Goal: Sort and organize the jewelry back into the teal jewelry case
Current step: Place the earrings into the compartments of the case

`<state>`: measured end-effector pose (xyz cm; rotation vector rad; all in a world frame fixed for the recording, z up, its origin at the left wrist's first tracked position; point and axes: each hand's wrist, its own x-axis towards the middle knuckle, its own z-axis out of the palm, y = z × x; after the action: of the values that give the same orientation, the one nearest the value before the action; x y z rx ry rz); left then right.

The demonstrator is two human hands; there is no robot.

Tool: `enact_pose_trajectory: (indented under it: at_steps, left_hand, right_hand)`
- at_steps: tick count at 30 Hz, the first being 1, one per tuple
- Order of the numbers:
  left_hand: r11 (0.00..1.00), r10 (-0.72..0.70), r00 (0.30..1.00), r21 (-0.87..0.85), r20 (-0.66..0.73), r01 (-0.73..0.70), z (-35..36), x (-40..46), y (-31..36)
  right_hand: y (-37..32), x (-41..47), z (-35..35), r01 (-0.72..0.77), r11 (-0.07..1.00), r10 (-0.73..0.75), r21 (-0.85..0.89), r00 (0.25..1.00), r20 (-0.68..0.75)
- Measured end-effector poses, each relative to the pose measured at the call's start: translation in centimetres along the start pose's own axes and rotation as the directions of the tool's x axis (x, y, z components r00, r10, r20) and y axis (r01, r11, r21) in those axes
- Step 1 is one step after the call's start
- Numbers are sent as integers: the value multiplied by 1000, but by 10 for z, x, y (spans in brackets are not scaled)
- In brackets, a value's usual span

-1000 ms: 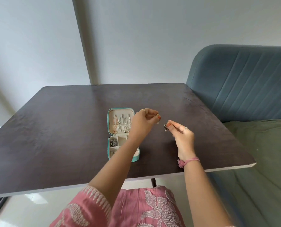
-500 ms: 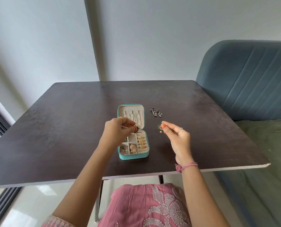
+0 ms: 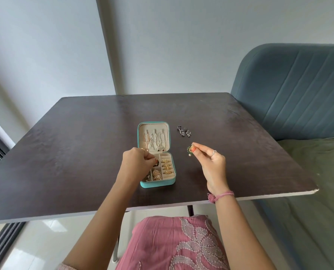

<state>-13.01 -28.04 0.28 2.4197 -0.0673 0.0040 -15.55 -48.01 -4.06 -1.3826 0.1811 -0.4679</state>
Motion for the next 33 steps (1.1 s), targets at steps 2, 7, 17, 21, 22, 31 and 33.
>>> enact_pose_trajectory:
  at_steps: [2,7,17,21,22,31,33]
  left_hand:
    - [1000,3,1000,11,6,-3,-1,3,1]
    - [999,17,999,46,35,-18,-1,8,4]
    - [999,33,999,21,-15,-32,-4,16,0]
    - [996,24,992,-83,-120,-34,-13,13,-2]
    - [993,10,989,-114,-149,-27,-17,11,-4]
    - [967,-93,966,-255,-241,30,-34,0,-28]
    - [963,-95,966,-266,-239,29,-34,-1,-29]
  right_hand:
    - [0,0,0,-3,1000,3,-5,1000,2]
    - [1,-1,-1,-3,999,3,-50,1000,8]
    - [-10,-4,16,88,954,-26,-287,976,215]
    - [-22,-4,38,252,874,-95,-415,927,362]
    - [-23,-4,43,267,868,-97,-419,918,385]
    - [-11,-13,64,375,723,-100,-581,888,448]
    - [-7,-14,64,374,695,-87,-614,892,444]
